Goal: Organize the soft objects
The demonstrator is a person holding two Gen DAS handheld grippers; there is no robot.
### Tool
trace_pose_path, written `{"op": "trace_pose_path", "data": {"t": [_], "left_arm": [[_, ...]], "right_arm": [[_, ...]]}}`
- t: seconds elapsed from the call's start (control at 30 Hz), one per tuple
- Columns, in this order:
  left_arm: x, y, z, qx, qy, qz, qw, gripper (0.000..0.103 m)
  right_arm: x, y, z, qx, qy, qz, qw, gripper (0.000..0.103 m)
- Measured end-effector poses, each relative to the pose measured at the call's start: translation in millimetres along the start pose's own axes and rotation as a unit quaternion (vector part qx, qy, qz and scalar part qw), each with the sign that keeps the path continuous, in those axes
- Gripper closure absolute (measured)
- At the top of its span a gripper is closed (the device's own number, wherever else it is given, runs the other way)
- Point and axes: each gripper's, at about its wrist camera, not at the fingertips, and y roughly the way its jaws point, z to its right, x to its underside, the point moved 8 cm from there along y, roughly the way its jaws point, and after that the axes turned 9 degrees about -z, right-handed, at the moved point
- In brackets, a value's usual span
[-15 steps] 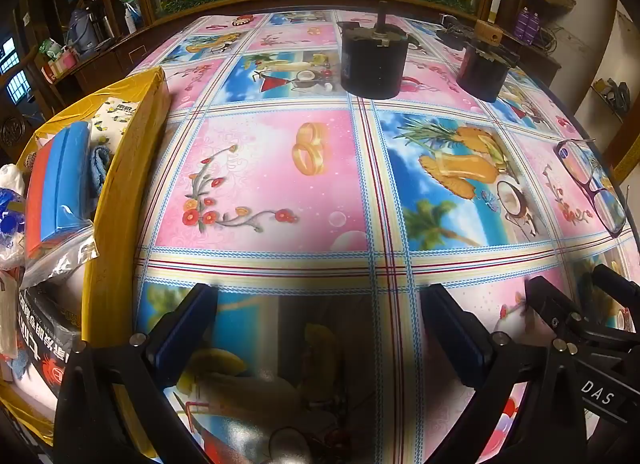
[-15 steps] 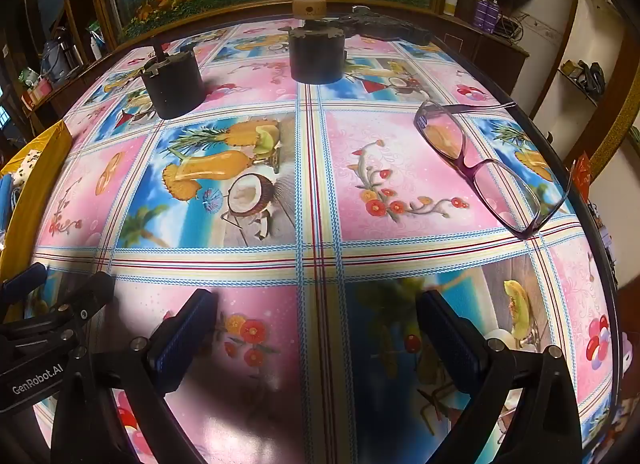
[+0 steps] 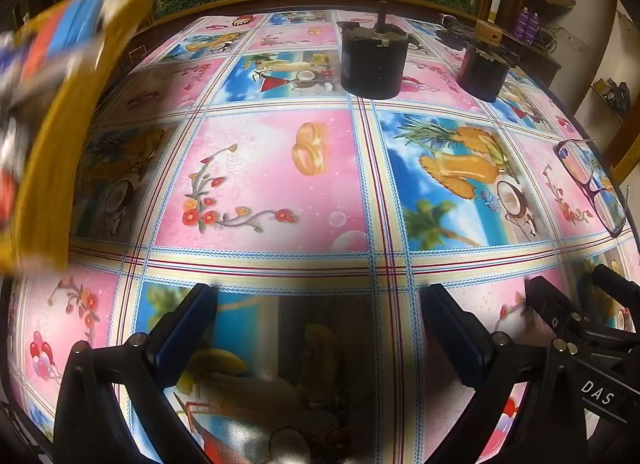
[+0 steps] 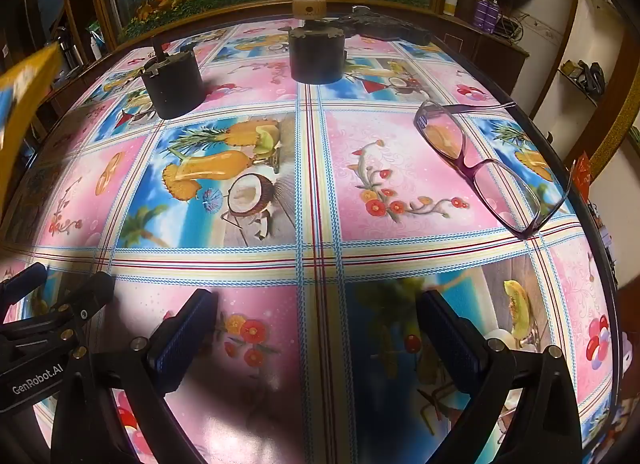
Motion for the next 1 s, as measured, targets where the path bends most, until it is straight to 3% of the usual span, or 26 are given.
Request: {"op": "trace_pose_path", "data": {"t": [1.0], "left_arm": [[0.2, 2.1, -2.7, 0.0, 0.0, 0.0, 1.0, 0.0]], "right_arm": [[0.2, -0.1, 0.1, 0.0, 0.0, 0.0, 1.0, 0.001]]}}
